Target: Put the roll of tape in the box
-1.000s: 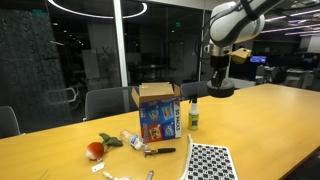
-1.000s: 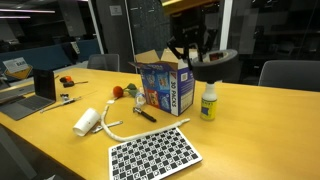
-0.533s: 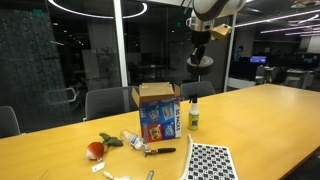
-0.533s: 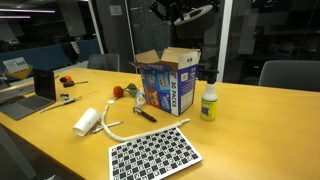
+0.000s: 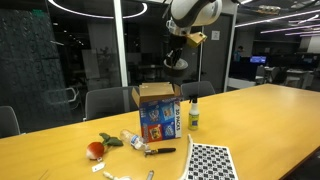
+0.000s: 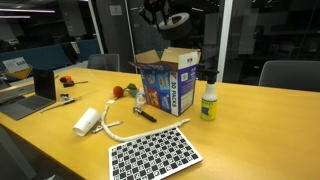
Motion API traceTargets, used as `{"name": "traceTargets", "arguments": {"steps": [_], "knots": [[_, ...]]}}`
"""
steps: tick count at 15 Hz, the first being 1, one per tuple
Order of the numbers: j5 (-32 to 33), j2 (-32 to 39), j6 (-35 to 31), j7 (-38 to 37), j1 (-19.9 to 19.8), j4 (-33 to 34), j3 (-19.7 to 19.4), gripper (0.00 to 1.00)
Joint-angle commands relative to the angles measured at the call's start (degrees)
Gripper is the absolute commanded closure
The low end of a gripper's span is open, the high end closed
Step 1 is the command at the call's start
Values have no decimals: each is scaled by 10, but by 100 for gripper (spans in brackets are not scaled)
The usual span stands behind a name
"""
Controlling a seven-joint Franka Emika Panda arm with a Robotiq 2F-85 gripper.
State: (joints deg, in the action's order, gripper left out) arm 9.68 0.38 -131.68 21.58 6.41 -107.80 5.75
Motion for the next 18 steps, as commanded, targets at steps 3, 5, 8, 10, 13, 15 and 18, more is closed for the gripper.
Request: {"name": "traceTargets", "arguments": {"steps": [3, 5, 8, 10, 13, 15, 18], "knots": [[-80, 82, -70, 32, 3, 54, 18, 80], [-114, 105, -84, 45, -2, 59, 27, 80], [-157, 131, -92, 64, -10, 64, 38, 80], [-172, 144, -95, 74, -14, 66, 43, 80], [-183, 163, -90, 83, -20, 75, 50, 80], [-188, 173, -80, 88, -24, 83, 54, 44], [-185, 184, -78, 91, -29, 92, 58, 29]]}}
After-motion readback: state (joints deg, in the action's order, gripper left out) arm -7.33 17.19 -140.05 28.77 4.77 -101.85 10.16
